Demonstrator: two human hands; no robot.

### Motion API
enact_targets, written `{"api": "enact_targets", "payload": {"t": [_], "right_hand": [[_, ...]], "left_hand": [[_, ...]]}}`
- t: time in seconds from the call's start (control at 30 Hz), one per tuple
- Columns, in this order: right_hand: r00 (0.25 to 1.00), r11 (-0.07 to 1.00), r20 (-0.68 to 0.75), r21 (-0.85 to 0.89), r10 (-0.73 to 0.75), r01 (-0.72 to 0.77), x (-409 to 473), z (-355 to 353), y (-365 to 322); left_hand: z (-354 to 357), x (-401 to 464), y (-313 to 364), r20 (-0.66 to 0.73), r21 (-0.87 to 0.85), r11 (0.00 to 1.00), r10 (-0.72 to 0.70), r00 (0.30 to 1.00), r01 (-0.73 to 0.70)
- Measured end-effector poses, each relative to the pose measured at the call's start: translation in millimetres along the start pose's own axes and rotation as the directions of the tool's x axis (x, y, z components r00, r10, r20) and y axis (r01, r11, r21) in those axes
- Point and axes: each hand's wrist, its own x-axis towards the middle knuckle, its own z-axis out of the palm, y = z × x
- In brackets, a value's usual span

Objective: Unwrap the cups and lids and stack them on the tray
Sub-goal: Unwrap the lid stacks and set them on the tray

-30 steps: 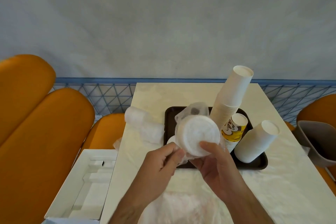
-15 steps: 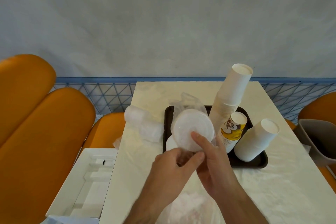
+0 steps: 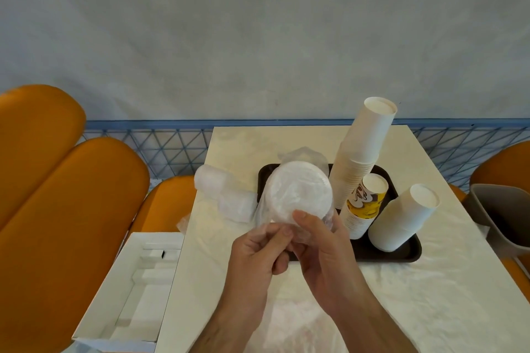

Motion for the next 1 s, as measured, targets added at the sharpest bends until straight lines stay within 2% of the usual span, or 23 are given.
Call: {"api": "enact_targets", "payload": {"t": [0.2,0.33,0.47,0.57,0.77,0.87,1.0], "right_hand": [[0.999,0.999,0.001,0.013,-0.036,0.036,-1.5,1.6,-4.8],[0.999,0.999,0.014,0.008,-0.032,0.032,-1.0,0.9,-7.5],[1.000,0.995,0.006,0.104,-0.002,0.001,2.8,-0.4,-12.0],[0.999,0.986,0.005,0.164,0.034,-0.034,5.8,-2.0,-19.9],[0.996,0.983,-0.074,0.183,0.041,-0.026,5.4,2.6,-20.6],[0.998,0.998,-0.060,0.063,0.028,-0.024,2.6,8.2,-20.0],[0.998,1.000,-0.068,0.002,-0.002,0.002,0.9,14.9,-12.5]], "left_hand": [[-4.9,2.0,4.5,-0.022,-0.034,0.999,-0.042,0.999,0.041],[-6.2,3.9,8.1,-0.042,-0.011,1.000,0.025,0.999,-0.025],[-10.1,4.5,4.6,0.060,0.222,0.968,0.109,0.992,-0.120],[-18.7,3.8,1.1,0.146,0.397,0.907,0.092,0.985,-0.143],[-25.1,5.6,3.7,0.089,0.553,0.832,-0.106,0.990,0.040],[-13.6,-1.0,6.6,0.130,0.466,0.873,-0.224,0.966,0.140],[2.2,2.0,4.9,0.101,0.138,0.977,-0.179,0.979,0.165]]}}
